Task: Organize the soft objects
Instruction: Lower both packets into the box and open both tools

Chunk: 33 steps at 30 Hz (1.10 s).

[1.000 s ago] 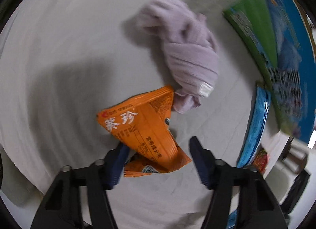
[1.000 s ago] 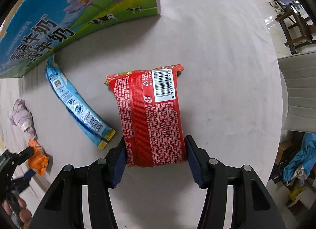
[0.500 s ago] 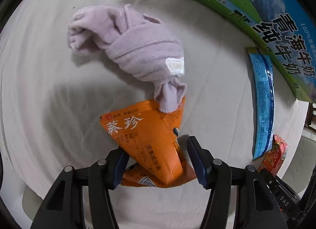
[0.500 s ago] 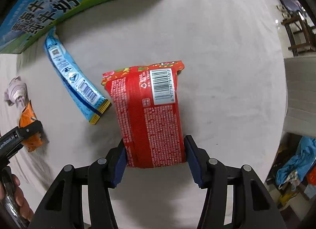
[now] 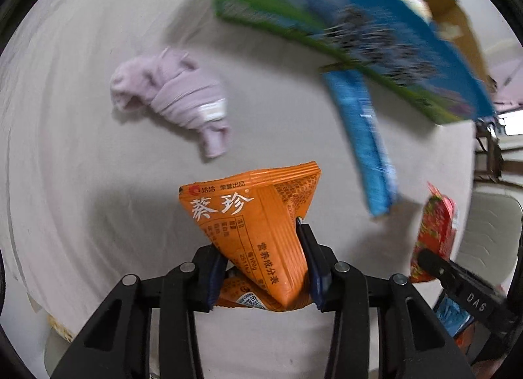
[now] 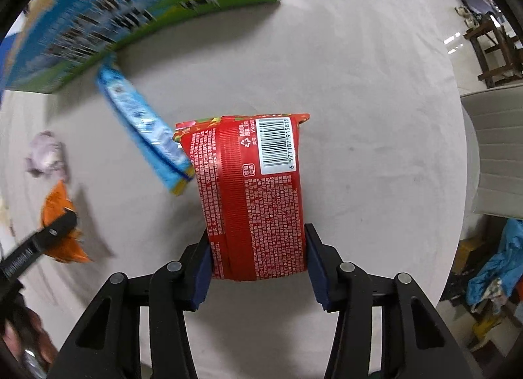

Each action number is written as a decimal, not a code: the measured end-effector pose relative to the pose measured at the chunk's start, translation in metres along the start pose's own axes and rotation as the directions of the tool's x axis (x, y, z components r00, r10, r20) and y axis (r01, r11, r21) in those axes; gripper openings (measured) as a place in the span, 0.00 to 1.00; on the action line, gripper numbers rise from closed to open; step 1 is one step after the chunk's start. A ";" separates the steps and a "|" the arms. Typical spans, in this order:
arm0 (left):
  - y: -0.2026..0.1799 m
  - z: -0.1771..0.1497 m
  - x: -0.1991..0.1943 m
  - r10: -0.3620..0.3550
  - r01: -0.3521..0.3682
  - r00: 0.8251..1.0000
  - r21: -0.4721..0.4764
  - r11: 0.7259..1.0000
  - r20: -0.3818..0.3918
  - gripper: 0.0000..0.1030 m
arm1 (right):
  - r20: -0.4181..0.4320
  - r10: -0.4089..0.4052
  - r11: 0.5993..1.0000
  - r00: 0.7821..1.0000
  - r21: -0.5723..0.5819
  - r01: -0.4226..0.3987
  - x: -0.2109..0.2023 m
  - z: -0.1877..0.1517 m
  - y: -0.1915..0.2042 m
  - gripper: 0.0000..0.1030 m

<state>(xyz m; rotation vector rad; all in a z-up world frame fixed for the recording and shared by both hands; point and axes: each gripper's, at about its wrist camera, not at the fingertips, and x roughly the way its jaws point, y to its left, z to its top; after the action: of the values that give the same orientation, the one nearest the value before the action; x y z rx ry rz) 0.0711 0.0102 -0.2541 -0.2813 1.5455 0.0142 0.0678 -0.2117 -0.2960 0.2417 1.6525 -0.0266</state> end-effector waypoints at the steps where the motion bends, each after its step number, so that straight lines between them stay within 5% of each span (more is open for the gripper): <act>1: -0.006 -0.001 -0.009 -0.019 0.019 1.000 0.014 1.000 0.012 0.37 | 0.012 0.016 1.000 1.000 -0.004 -0.015 -0.010 0.000 -0.003 0.51; 10: -0.046 0.050 -0.094 -0.121 0.098 0.981 0.147 0.984 0.154 0.37 | 0.170 0.138 0.990 0.976 -0.058 -0.130 -0.120 0.001 0.031 0.51; 16: -0.049 0.111 -0.115 -0.122 0.085 0.969 0.173 0.981 0.214 0.37 | 0.240 0.140 0.989 0.961 -0.081 -0.124 -0.160 0.048 0.060 0.51; 22: -0.033 0.182 -0.103 -0.066 0.031 0.976 0.173 0.985 0.205 0.37 | 0.234 0.082 0.995 0.969 -0.069 -0.068 -0.153 0.106 0.076 0.51; 33: -0.034 0.282 -0.034 0.030 -0.051 0.993 0.185 0.981 0.116 0.38 | 0.152 -0.047 0.998 0.987 -0.039 0.054 -0.068 0.185 0.085 0.50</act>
<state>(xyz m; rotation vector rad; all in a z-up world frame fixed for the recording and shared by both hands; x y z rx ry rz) 0.3530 0.0360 -0.2146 -0.0977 1.4286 -0.0825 0.2689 -0.1685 -0.2360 0.1615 1.5063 -0.0469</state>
